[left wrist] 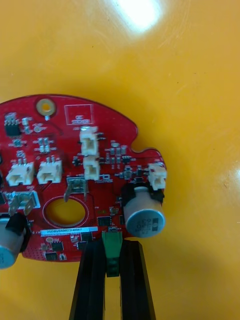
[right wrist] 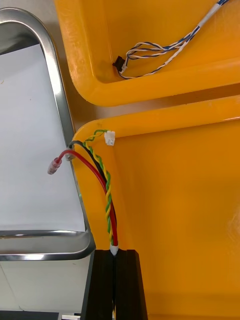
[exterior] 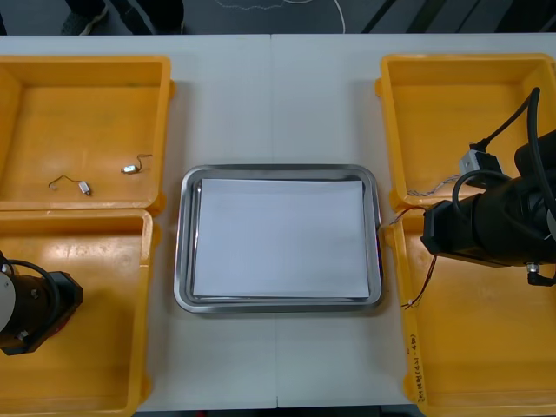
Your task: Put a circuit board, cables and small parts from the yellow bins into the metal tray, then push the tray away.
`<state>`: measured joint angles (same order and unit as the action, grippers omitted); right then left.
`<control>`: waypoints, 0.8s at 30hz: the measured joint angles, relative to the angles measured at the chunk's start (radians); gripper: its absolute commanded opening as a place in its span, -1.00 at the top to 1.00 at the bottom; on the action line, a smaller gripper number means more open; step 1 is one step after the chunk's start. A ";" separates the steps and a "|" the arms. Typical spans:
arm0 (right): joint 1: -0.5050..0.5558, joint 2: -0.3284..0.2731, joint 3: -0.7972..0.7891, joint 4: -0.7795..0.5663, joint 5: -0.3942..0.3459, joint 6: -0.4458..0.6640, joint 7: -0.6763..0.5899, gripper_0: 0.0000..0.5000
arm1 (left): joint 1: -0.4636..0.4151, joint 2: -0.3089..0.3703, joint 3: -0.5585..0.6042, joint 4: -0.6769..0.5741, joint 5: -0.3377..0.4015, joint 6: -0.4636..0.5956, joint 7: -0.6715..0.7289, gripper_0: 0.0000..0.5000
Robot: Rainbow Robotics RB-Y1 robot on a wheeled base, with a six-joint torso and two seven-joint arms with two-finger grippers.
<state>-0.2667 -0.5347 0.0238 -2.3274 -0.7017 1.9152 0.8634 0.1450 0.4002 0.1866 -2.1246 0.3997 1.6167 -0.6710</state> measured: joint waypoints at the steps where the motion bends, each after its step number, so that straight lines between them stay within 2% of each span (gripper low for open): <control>1: 0.000 0.000 0.000 0.000 0.000 0.000 0.000 1.00 | 0.000 0.000 0.000 0.000 0.000 0.000 0.000 1.00; 10: 0.000 0.000 0.000 0.000 0.000 0.000 0.000 1.00 | 0.000 0.000 0.000 -0.014 -0.003 0.024 -0.001 1.00; 18: -0.001 0.000 0.000 0.000 -0.003 0.000 0.000 1.00 | 0.000 0.009 0.001 -0.161 0.008 0.147 -0.002 1.00; 24: -0.001 0.000 0.000 0.000 -0.007 0.000 0.000 1.00 | 0.000 0.066 0.004 -0.238 0.072 0.191 -0.005 1.00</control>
<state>-0.2679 -0.5349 0.0238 -2.3270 -0.7090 1.9154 0.8634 0.1450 0.4664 0.1902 -2.3627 0.4717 1.8076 -0.6756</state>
